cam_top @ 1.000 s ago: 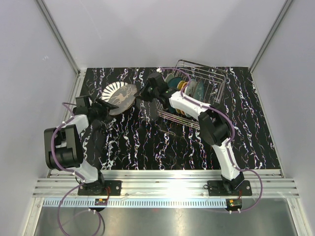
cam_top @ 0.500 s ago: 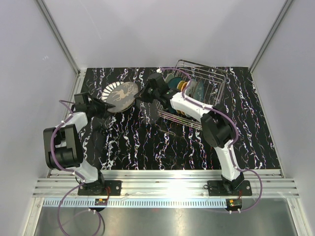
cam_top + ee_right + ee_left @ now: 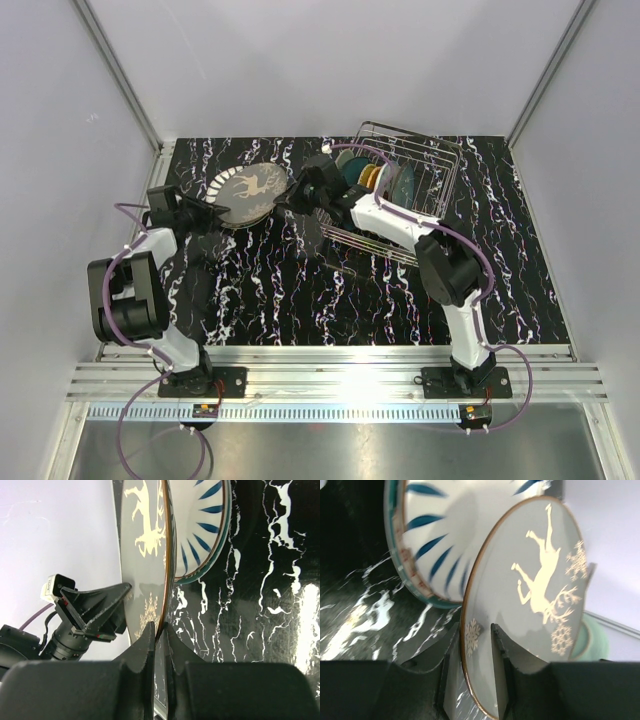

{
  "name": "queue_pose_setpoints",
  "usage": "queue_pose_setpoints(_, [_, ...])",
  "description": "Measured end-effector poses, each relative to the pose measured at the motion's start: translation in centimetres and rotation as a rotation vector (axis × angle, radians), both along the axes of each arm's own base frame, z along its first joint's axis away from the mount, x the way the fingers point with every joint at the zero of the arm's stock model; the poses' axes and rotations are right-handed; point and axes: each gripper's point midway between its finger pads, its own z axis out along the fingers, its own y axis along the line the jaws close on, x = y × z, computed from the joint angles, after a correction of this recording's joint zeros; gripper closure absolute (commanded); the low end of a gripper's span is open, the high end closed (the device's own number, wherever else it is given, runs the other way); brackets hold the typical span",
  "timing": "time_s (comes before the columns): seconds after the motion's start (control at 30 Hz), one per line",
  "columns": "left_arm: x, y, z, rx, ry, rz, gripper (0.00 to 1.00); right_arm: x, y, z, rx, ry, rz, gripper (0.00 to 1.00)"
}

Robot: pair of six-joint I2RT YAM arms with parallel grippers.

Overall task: Load the plates into the dish rack
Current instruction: Pass the plate from the right arm to the left

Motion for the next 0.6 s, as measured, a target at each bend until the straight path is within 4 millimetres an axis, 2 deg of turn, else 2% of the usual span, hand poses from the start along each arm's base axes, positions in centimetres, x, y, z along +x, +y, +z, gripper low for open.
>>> queue_pose_setpoints(0.4, [1.2, 0.3, 5.9, -0.055, -0.260, 0.039, 0.72, -0.7, -0.2, 2.8, 0.080, -0.012, -0.020, 1.00])
queue_pose_setpoints(0.5, [1.5, 0.2, 7.1, -0.065, -0.318, 0.023, 0.77, -0.8, -0.3, 4.1, 0.098, -0.029, -0.020, 1.00])
queue_pose_setpoints(0.6, [1.4, 0.0, 7.3, -0.068, -0.331, 0.011, 0.80, -1.0, -0.4, 4.9, 0.110, -0.039, -0.014, 1.00])
